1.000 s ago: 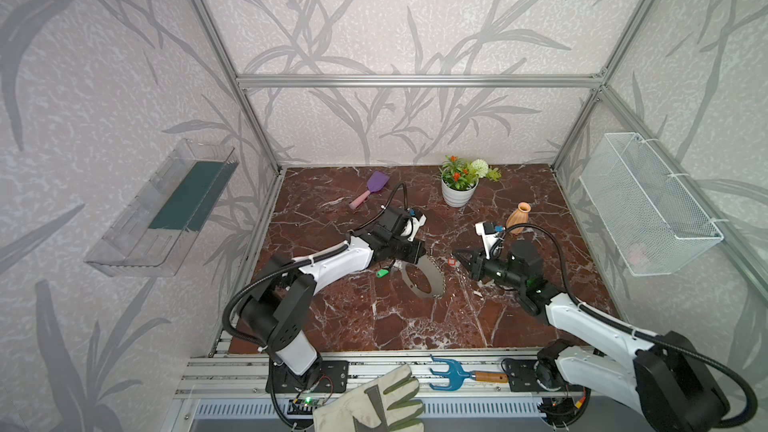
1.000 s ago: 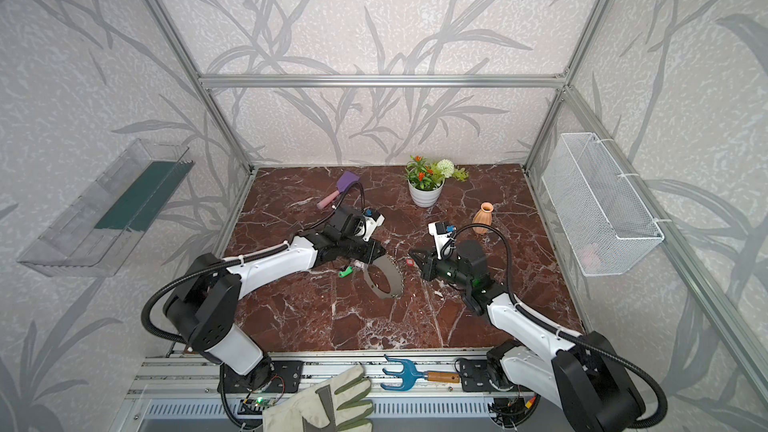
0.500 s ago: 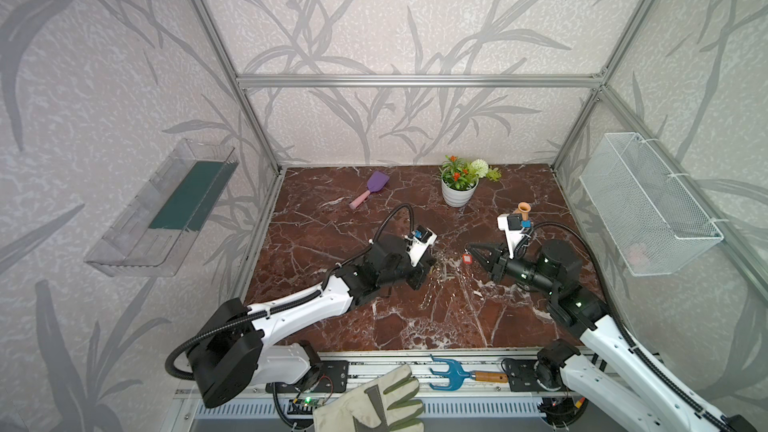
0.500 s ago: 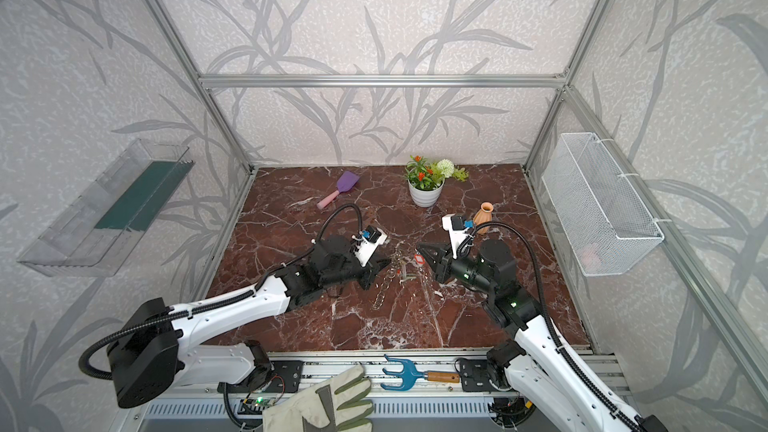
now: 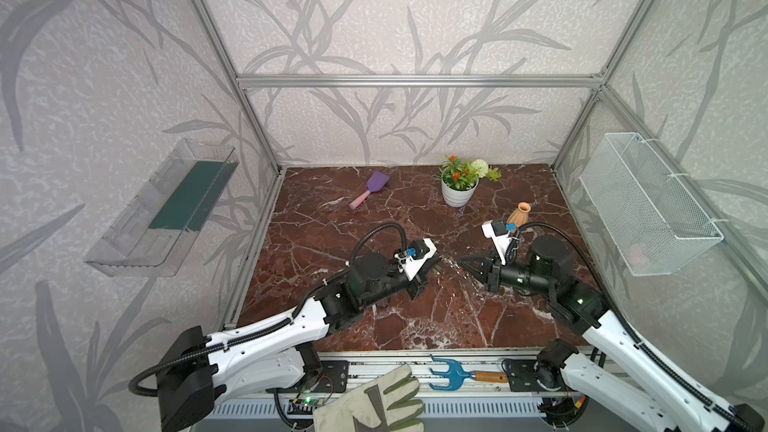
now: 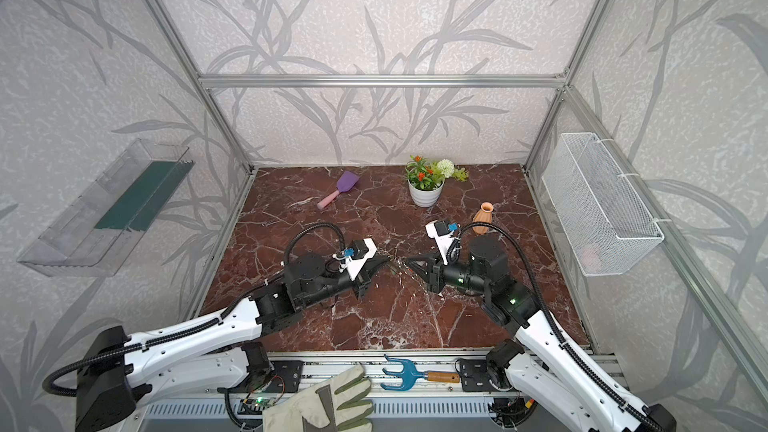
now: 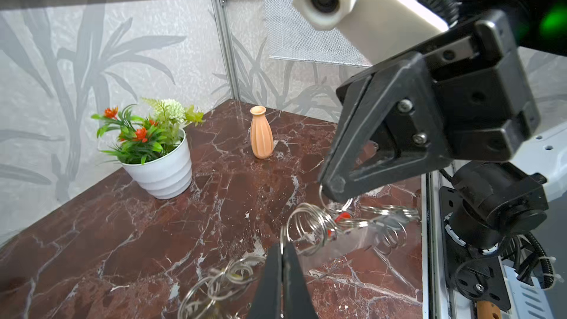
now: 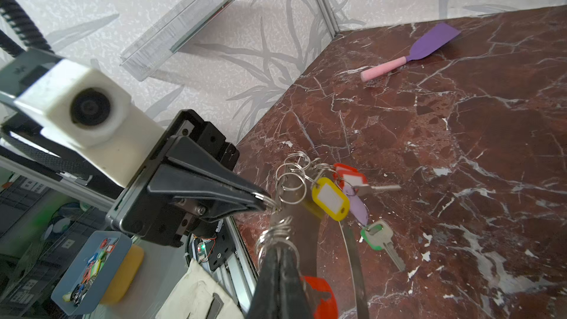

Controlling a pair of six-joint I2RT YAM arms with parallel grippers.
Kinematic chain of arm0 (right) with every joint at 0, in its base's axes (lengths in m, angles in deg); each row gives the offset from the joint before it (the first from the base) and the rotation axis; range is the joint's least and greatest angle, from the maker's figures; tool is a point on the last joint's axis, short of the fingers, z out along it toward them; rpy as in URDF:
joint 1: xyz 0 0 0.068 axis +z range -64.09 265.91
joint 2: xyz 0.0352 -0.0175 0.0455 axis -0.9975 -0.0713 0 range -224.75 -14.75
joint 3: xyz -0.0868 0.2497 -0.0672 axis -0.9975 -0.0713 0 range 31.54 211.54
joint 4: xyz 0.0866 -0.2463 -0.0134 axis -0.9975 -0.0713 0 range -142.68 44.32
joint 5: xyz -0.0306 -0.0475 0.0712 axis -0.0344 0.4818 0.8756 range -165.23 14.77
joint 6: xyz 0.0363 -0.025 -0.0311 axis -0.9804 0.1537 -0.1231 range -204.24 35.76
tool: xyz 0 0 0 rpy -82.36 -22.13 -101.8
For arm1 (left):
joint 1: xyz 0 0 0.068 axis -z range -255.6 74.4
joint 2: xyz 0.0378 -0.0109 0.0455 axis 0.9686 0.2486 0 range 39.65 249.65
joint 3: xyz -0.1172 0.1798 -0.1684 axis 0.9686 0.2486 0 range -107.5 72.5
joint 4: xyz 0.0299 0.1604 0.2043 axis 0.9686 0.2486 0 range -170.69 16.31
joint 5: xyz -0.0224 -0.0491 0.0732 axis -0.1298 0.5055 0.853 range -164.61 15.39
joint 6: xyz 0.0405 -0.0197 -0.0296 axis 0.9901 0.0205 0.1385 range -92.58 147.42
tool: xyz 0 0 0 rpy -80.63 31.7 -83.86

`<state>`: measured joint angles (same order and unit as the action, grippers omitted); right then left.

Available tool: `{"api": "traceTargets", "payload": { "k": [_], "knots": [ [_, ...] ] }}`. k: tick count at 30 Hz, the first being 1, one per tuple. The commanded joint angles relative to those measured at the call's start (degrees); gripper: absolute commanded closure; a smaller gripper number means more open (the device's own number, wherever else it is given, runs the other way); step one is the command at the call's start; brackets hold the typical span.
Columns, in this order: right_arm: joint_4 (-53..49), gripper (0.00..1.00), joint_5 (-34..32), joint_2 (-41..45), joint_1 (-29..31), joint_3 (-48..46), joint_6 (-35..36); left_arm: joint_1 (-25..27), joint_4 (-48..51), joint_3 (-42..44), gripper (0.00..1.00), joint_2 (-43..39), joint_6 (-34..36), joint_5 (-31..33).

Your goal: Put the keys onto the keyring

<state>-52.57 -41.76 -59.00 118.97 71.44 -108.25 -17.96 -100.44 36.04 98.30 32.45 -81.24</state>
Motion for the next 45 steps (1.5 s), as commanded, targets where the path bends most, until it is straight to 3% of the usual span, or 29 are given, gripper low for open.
{"api": "traceTargets", "payload": {
  "k": [1,7,23,45],
  "knots": [
    [-2.6,1.0,-0.8,-1.1,1.3,4.4,3.6,1.6,-1.5,-1.1,1.0,-1.6,5.6,2.3],
    [-6.5,1.0,-5.8,-0.5,2.1,7.7,8.1,4.3,1.2,-2.6,1.0,-2.2,8.9,3.7],
    [-8.0,1.0,-1.1,-1.8,5.2,7.2,10.2,5.7,3.8,-4.7,1.0,-2.4,8.9,6.4],
    [-7.3,1.0,-2.1,-3.3,7.5,7.0,10.1,6.2,6.8,-6.4,1.0,-0.5,8.4,7.5]
  ]
}}
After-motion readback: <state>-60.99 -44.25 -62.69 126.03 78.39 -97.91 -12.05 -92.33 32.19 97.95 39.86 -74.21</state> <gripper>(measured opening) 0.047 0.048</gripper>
